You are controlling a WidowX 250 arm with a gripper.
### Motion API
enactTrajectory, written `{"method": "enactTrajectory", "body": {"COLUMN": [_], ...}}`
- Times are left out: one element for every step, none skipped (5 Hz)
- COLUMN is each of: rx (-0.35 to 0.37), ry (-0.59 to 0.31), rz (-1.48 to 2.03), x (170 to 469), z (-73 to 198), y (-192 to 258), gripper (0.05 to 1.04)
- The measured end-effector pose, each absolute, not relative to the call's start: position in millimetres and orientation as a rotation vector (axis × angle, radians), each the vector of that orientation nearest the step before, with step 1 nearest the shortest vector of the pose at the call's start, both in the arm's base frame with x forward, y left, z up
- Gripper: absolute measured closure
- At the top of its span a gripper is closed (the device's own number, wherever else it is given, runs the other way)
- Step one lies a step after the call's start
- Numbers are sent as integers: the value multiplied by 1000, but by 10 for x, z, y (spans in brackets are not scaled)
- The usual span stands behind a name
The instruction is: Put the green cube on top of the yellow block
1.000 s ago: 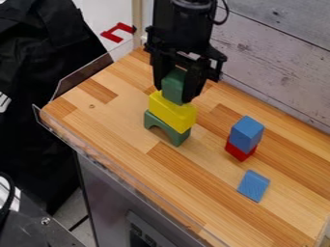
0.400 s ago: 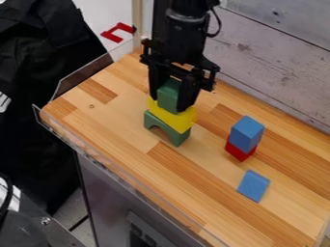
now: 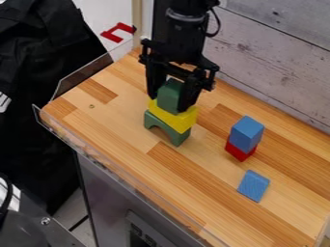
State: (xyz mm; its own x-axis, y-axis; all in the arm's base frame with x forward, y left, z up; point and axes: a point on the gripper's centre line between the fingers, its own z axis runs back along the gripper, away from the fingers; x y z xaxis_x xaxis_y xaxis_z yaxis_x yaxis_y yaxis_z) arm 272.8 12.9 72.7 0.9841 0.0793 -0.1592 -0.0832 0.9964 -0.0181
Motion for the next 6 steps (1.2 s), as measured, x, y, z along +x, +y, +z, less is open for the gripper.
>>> {"method": "enactTrajectory", "body": {"rx": [-20,-8,19,30,12,2], "ry": [135,85,40,21,38,70], "rz": [122,162,176,127,51,-14], "x": [2717,2676,2657,2655,2716,2739], "z": [839,1073,1309,1483,1439,1330], "y": [131,115,83,-79,-372,-664], "gripper": [76,83,84,84,84,84]}}
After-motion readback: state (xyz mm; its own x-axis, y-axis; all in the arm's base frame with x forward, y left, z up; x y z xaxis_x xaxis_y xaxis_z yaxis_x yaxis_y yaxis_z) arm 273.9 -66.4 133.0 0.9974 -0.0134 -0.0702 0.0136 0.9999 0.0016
